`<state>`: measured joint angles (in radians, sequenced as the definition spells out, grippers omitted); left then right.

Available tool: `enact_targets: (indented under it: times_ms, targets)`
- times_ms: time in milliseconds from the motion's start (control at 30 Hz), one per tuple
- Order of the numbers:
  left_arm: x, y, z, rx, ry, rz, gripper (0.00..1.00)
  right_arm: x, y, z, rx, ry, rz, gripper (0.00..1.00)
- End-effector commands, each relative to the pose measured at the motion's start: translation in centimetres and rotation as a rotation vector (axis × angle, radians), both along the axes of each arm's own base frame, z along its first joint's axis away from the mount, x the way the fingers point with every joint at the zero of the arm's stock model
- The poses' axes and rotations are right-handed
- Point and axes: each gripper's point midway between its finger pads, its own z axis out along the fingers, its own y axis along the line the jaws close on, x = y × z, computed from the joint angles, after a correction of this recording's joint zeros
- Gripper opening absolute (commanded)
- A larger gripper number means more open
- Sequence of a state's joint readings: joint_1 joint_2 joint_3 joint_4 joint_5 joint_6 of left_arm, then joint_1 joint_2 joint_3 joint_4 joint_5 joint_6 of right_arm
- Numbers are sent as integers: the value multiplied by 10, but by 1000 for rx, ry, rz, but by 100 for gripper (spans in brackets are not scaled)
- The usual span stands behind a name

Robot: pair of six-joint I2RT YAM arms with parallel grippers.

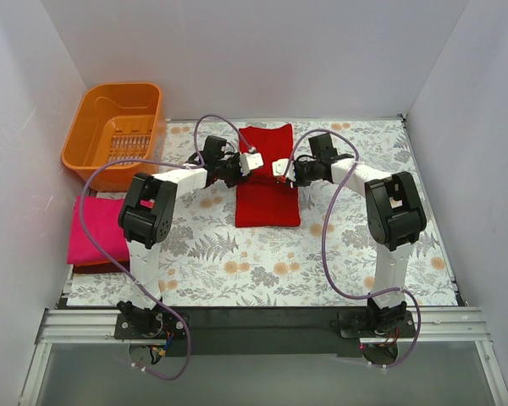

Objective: Fold and stack the t-shirts
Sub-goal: Fold the tshirt

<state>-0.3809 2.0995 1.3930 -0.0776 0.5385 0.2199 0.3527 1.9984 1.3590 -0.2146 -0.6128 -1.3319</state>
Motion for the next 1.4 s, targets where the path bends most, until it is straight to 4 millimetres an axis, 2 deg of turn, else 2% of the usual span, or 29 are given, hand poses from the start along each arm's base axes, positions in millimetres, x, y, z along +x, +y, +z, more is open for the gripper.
enact_targets:
  times_ms: [0, 100, 133, 167, 233, 300, 333, 400, 433, 467, 500, 533, 567, 600, 700, 767, 933, 1033, 1133, 1200, 1367]
  targets:
    - [34, 11, 53, -33, -129, 111, 29, 33, 6, 52, 71, -116, -65, 38]
    - [39, 23, 69, -66, -120, 197, 36, 42, 0, 75, 103, -117, -144, 42]
    - [38, 25, 85, -99, -117, 233, 37, 44, -3, 86, 114, -125, -168, 42]
    - [36, 30, 85, -109, -104, 259, 39, 43, -5, 92, 124, -124, -183, 42]
    - [28, 33, 103, -146, -91, 279, 40, 34, -9, 101, 144, -94, -222, 42]
    - [13, 35, 100, -157, -38, 292, 41, 21, -11, 105, 166, -51, -239, 41]
    - [-1, 33, 105, -170, -5, 265, 41, 5, -13, 104, 160, -12, -234, 40]
    - [-27, 32, 93, -170, 60, 217, 42, -16, -10, 102, 163, 43, -196, 39]
    - [-44, 24, 96, -198, 84, 142, 43, -28, -9, 105, 158, 56, -182, 38]
    - [-57, 23, 101, -197, 71, 97, 43, -46, -11, 90, 128, 111, -170, 37]
    - [-76, 24, 84, -181, 109, 79, 43, -58, -7, 84, 105, 118, -144, 36]
    - [-83, 22, 81, -166, 99, 54, 43, -66, -5, 86, 95, 100, -128, 34]
    - [-96, 17, 78, -159, 109, 26, 43, -79, -5, 72, 78, 133, -119, 32]
    - [-108, 16, 66, -140, 130, 7, 43, -88, 1, 70, 76, 145, -105, 30]
    - [-131, 7, 52, -125, 179, -26, 42, -109, 10, 55, 63, 216, -102, 27]
    - [-139, 3, 42, -106, 196, -36, 42, -123, 9, 36, 36, 265, -97, 26]
    - [-147, 2, 17, -71, 241, -47, 42, -142, 0, -3, -32, 318, -80, 26]
    - [-150, 2, 8, -56, 255, -57, 42, -151, -7, -23, -71, 331, -62, 27]
    - [-161, 3, -6, -31, 278, -81, 42, -155, -14, -40, -109, 344, -56, 28]
    - [-169, 6, -14, -13, 293, -92, 42, -155, -17, -48, -130, 344, -54, 28]
    - [-179, 18, -28, 36, 306, -92, 39, -150, -19, -46, -147, 330, -74, 28]
